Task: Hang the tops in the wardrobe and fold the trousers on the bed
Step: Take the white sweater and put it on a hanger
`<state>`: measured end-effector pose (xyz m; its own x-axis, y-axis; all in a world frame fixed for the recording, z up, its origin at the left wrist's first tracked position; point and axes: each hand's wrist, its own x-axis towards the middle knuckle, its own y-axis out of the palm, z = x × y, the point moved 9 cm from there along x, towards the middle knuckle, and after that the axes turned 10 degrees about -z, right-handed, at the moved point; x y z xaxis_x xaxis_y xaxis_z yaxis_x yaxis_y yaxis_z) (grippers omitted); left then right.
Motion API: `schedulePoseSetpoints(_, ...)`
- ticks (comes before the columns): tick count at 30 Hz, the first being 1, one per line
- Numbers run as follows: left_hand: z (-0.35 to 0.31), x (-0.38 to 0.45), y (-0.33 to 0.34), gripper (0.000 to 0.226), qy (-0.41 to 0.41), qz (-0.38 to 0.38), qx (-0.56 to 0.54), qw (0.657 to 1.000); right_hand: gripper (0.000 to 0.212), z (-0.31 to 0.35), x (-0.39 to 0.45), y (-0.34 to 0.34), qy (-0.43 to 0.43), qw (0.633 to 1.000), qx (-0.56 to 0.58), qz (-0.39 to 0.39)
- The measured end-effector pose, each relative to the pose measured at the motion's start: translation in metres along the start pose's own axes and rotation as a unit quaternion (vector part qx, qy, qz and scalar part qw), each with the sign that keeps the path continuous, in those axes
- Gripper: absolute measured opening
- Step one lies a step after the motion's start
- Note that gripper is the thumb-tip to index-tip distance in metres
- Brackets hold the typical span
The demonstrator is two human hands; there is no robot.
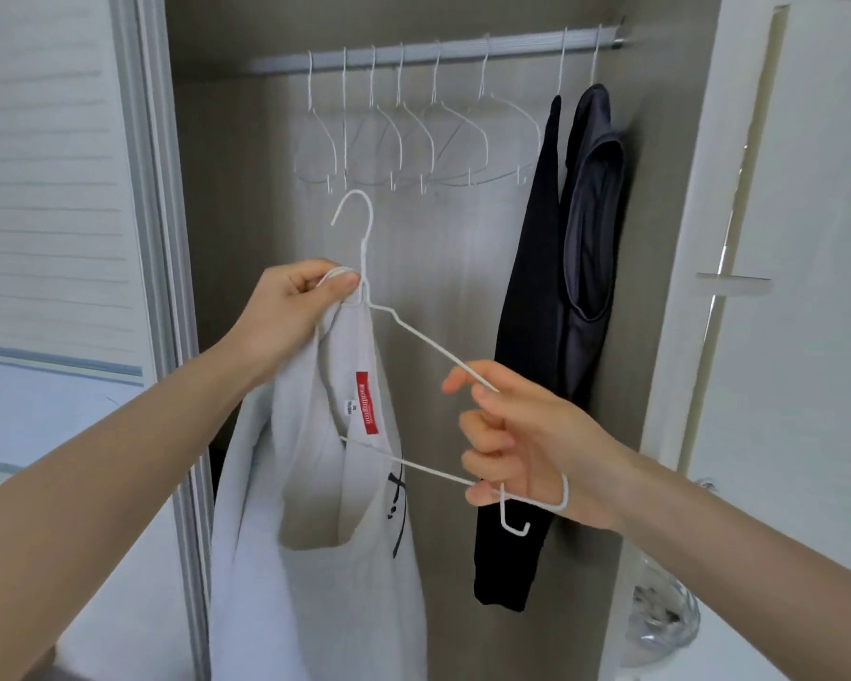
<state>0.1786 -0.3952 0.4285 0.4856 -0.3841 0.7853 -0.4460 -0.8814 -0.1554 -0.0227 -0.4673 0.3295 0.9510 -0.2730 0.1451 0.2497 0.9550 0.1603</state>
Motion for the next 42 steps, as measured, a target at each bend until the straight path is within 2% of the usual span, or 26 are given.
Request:
schedulePoseSetpoints(3, -0.009, 0.005, -0.007, 0.031, 0.016, 0.042, 0.068, 0.997, 0.019, 0.016, -0.007, -0.005, -0.070, 0.996, 0.052, 0.031)
schedulePoseSetpoints(5, -0.010, 0.005, -0.009, 0.042, 0.036, 0.060, 0.123, 0.990, 0.025, 0.024, -0.011, -0.006, -0.098, 0.993, 0.043, 0.049)
schedulePoseSetpoints(8, -0.014, 0.003, -0.011, 0.058, 0.058, 0.029, 0.117, 0.991, 0.035, 0.026, -0.012, -0.008, -0.092, 0.993, 0.044, 0.058)
schedulePoseSetpoints(11, -0.020, 0.002, -0.014, 0.036, 0.088, 0.013, 0.112, 0.990, 0.049, 0.026, -0.012, -0.007, -0.070, 0.990, 0.066, 0.106)
schedulePoseSetpoints(13, -0.023, 0.005, -0.015, 0.029, 0.095, 0.003, 0.105, 0.990, 0.057, 0.032, -0.010, -0.015, -0.059, 0.982, 0.137, 0.117)
schedulePoseSetpoints(14, -0.023, 0.007, -0.016, 0.031, 0.091, -0.014, 0.100, 0.991, 0.058, 0.032, -0.006, -0.023, -0.052, 0.978, 0.183, 0.091)
schedulePoseSetpoints(16, -0.024, 0.009, -0.020, 0.033, 0.083, -0.053, 0.092, 0.991, 0.049, 0.018, 0.006, -0.046, -0.044, 0.972, 0.227, -0.044)
schedulePoseSetpoints(18, -0.026, 0.010, -0.018, 0.029, 0.087, -0.068, 0.087, 0.990, 0.035, -0.009, 0.009, -0.054, -0.038, 0.970, 0.182, -0.159)
schedulePoseSetpoints(20, -0.028, 0.012, -0.016, 0.026, 0.094, -0.071, 0.098, 0.988, 0.026, -0.033, 0.009, -0.038, -0.050, 0.983, 0.068, -0.162)
schedulePoseSetpoints(21, -0.028, 0.013, -0.014, 0.024, 0.097, -0.071, 0.107, 0.987, 0.026, -0.037, 0.006, -0.023, -0.075, 0.986, -0.030, -0.143)
schedulePoseSetpoints(22, -0.028, 0.013, -0.011, 0.024, 0.098, -0.068, 0.117, 0.986, 0.029, -0.040, 0.004, -0.007, -0.104, 0.975, -0.153, -0.123)
schedulePoseSetpoints(23, -0.028, 0.013, -0.007, 0.025, 0.101, -0.064, 0.129, 0.984, 0.032, -0.043, 0.002, 0.009, -0.128, 0.947, -0.278, -0.100)
schedulePoseSetpoints(25, -0.029, 0.013, 0.002, 0.030, 0.108, -0.053, 0.149, 0.981, 0.042, -0.057, 0.006, 0.034, -0.133, 0.883, -0.449, -0.035)
schedulePoseSetpoints(27, -0.031, 0.012, 0.006, 0.033, 0.120, -0.051, 0.163, 0.978, 0.055, -0.079, 0.014, 0.040, -0.071, 0.841, -0.536, 0.021)
schedulePoseSetpoints(29, -0.032, 0.011, 0.001, 0.031, 0.135, -0.057, 0.178, 0.973, 0.054, -0.096, 0.019, 0.026, -0.023, 0.791, -0.611, 0.041)
schedulePoseSetpoints(32, -0.024, 0.014, -0.022, 0.028, 0.129, -0.065, 0.207, 0.968, 0.030, -0.090, 0.021, -0.007, -0.085, 0.686, -0.722, 0.032)
schedulePoseSetpoints(34, -0.011, 0.017, -0.044, 0.027, 0.108, -0.063, 0.223, 0.967, 0.038, -0.072, 0.020, -0.034, -0.140, 0.645, -0.752, -0.009)
schedulePoseSetpoints(36, 0.005, 0.015, -0.061, 0.027, 0.098, -0.036, 0.236, 0.966, 0.040, -0.040, 0.017, -0.058, -0.210, 0.625, -0.749, -0.068)
schedulePoseSetpoints(38, 0.020, 0.007, -0.068, 0.028, 0.101, -0.001, 0.267, 0.958, 0.039, -0.010, 0.012, -0.074, -0.251, 0.624, -0.733, -0.107)
schedulePoseSetpoints(42, 0.035, -0.005, -0.076, 0.039, 0.108, 0.012, 0.322, 0.940, 0.037, 0.020, 0.013, -0.069, -0.306, 0.611, -0.722, -0.107)
